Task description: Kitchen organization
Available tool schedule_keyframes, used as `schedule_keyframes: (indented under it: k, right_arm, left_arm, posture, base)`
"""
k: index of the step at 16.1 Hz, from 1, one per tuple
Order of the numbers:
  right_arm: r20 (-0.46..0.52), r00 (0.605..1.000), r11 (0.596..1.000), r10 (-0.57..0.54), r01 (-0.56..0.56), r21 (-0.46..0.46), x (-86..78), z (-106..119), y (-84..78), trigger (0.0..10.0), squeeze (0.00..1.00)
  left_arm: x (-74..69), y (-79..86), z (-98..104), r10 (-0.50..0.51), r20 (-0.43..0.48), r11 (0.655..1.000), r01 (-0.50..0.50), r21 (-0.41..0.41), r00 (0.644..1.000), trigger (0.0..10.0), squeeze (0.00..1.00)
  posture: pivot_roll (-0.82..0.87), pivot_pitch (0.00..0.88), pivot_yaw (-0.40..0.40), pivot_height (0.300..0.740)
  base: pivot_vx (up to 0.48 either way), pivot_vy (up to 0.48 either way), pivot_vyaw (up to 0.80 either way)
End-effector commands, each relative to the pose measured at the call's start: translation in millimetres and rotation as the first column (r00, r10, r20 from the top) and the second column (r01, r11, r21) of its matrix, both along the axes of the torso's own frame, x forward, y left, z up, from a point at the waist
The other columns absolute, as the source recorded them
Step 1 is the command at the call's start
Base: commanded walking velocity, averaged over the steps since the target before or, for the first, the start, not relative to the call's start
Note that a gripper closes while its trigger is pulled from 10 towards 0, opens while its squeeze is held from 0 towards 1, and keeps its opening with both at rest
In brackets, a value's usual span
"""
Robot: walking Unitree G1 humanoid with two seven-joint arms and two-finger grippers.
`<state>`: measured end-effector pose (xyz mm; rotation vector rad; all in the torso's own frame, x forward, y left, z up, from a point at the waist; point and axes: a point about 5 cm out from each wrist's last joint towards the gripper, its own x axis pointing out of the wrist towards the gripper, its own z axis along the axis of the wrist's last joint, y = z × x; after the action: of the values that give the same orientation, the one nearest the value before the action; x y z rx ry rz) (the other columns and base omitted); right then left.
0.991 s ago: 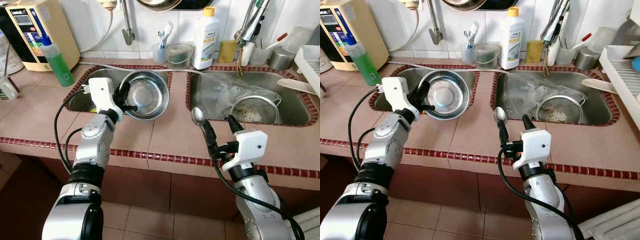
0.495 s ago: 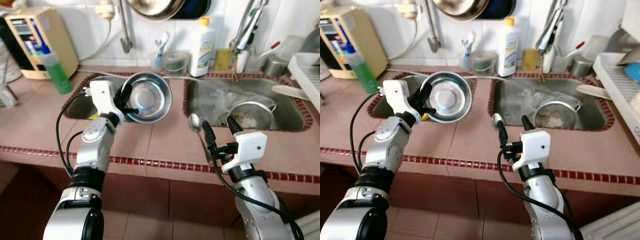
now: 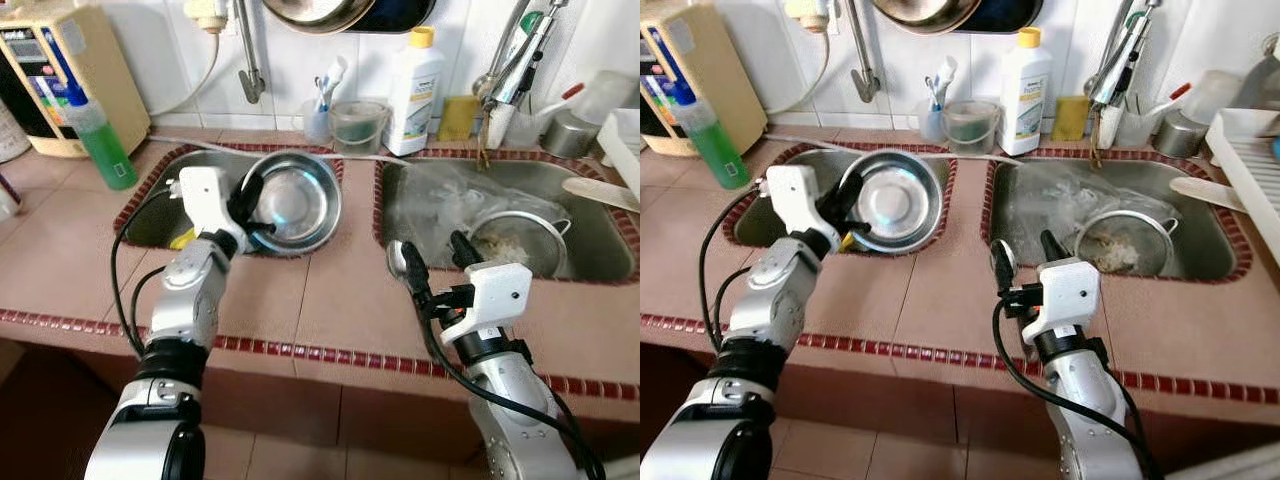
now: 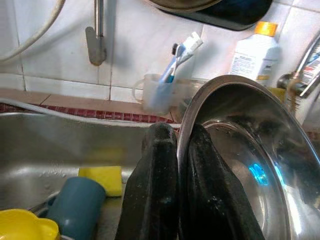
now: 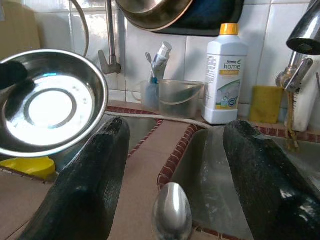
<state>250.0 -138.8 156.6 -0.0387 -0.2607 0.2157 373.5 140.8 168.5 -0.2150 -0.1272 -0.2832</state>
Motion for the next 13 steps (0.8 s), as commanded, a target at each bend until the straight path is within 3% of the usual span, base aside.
schedule_keyframes:
  k: [1,10,13]
  right_arm:
    - [-0.002,1.0,1.0,0.007,-0.007,-0.001,-0.8,-0.5,1.0,10.0,0.0]
    - [-0.019,0.999,1.0,0.028,-0.028,0.003,-1.8,-2.7,4.3,10.0,0.0]
    - [-0.032,0.998,0.999,0.045,-0.045,0.003,-3.6,-5.2,7.3,10.0,0.0]
  left_arm:
    - [0.6,0.8,8.6,0.002,0.03,1.0,-0.002,0.0,1.0,10.0,0.0]
    - [1.6,5.7,8.8,0.023,0.014,1.0,-0.023,0.01,1.0,10.0,0.0]
    - [2.6,8.2,2.3,0.053,-0.034,0.998,-0.052,0.043,0.998,10.0,0.0]
  posture:
    - [-0.18,0.0,0.073,0.74]
    - [-0.17,0.018,0.077,0.74]
    - [-0.17,0.027,0.079,0.74]
  base:
    - [0.322,0.0,0.0]
    - [0.319,0.0,0.0]
    - [0.0,0.0,0.0]
